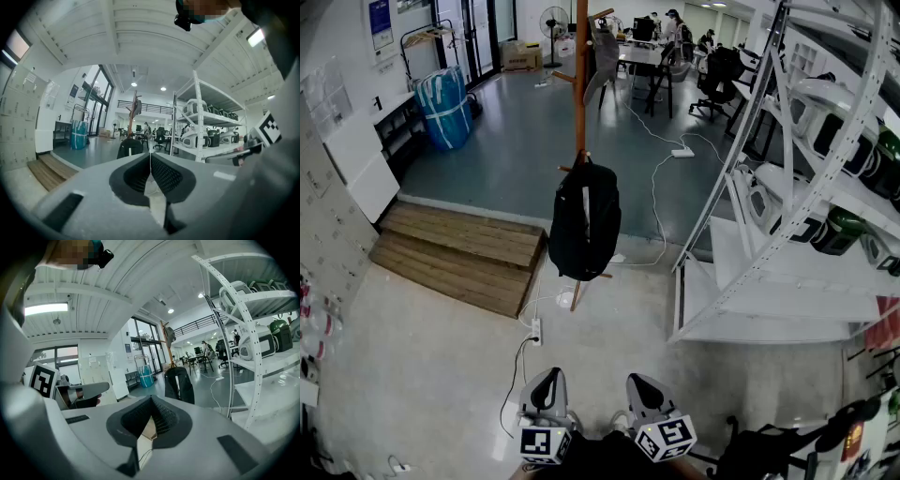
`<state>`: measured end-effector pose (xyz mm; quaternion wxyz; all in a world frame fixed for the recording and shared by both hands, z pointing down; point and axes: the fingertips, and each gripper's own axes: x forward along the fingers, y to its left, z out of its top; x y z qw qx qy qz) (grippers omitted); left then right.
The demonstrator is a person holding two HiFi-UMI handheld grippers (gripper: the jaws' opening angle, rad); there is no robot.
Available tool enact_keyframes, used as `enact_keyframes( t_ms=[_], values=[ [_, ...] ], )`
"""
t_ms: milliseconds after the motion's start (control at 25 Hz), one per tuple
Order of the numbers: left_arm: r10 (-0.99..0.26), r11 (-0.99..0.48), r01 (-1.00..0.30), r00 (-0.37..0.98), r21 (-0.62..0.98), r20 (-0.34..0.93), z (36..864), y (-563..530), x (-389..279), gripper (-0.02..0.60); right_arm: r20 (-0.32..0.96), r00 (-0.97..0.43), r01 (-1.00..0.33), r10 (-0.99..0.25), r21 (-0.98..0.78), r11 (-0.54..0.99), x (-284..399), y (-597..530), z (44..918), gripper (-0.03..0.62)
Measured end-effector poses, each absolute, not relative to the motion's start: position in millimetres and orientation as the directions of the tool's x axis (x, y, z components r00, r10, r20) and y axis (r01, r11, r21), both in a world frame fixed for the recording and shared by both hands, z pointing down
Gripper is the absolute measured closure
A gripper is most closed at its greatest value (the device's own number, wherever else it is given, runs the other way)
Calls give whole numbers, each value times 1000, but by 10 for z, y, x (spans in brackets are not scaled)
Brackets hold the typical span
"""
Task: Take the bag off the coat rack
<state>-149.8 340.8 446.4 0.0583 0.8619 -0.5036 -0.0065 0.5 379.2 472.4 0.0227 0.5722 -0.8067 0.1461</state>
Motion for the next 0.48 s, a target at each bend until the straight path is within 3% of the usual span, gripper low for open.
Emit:
enact_keyframes(
  t_ms=[480],
  values=[
    [-872,-476,-870,486,129,64,4569,3414,-1693,561,198,-366,-917,-909,-245,315,-202,3762,4712,588]
  ],
)
